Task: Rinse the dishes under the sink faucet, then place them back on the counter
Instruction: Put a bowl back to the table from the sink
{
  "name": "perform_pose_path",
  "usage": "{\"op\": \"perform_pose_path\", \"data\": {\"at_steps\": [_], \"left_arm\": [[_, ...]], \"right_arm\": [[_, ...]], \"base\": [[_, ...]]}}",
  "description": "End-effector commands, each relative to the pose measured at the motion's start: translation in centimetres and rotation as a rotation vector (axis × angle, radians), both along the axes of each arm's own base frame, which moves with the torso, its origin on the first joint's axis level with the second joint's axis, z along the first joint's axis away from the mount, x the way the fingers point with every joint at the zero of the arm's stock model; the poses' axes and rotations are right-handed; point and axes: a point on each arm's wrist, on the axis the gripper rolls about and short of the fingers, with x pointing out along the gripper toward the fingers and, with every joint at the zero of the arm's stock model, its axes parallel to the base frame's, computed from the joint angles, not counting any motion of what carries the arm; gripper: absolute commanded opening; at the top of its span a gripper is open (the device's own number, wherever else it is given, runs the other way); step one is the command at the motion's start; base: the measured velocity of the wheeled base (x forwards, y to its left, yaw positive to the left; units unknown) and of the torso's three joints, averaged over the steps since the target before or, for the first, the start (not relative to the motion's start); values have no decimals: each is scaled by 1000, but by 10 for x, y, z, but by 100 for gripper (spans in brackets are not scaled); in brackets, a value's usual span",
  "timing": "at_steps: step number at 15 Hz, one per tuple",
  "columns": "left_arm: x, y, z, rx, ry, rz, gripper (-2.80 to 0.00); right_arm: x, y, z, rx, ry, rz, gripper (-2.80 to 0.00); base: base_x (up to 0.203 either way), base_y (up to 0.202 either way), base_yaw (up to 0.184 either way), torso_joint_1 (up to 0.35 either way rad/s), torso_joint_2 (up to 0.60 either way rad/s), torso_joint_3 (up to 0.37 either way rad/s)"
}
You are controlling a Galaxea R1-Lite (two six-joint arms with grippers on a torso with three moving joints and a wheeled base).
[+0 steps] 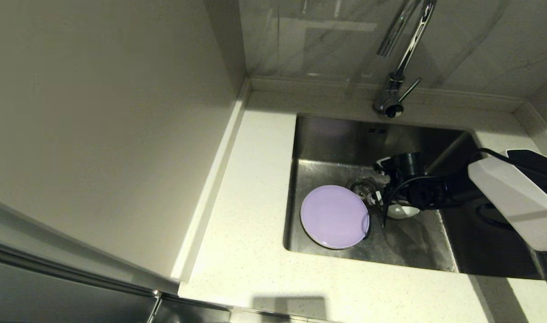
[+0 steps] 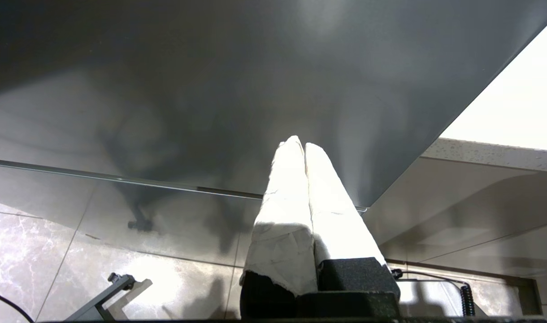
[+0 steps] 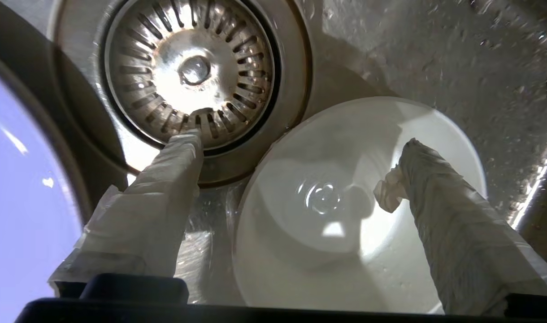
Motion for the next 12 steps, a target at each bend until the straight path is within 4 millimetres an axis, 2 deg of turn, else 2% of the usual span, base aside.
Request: {"op": "perform_pose_path", "data": {"at_steps": [1, 8, 12], "left_arm": [[0, 0, 0, -1, -2, 0, -280], [0, 0, 0, -1, -2, 0, -280], [0, 0, 0, -1, -2, 0, -280]], "right_arm": [[2, 0, -6, -3, 8, -2, -280], [1, -5, -6, -13, 11, -26, -280], [-7, -9, 14, -18, -15, -55, -280]], "base": [[0, 0, 0, 0, 0, 0], [0, 0, 0, 0, 0, 0], [0, 0, 0, 0, 0, 0]]}}
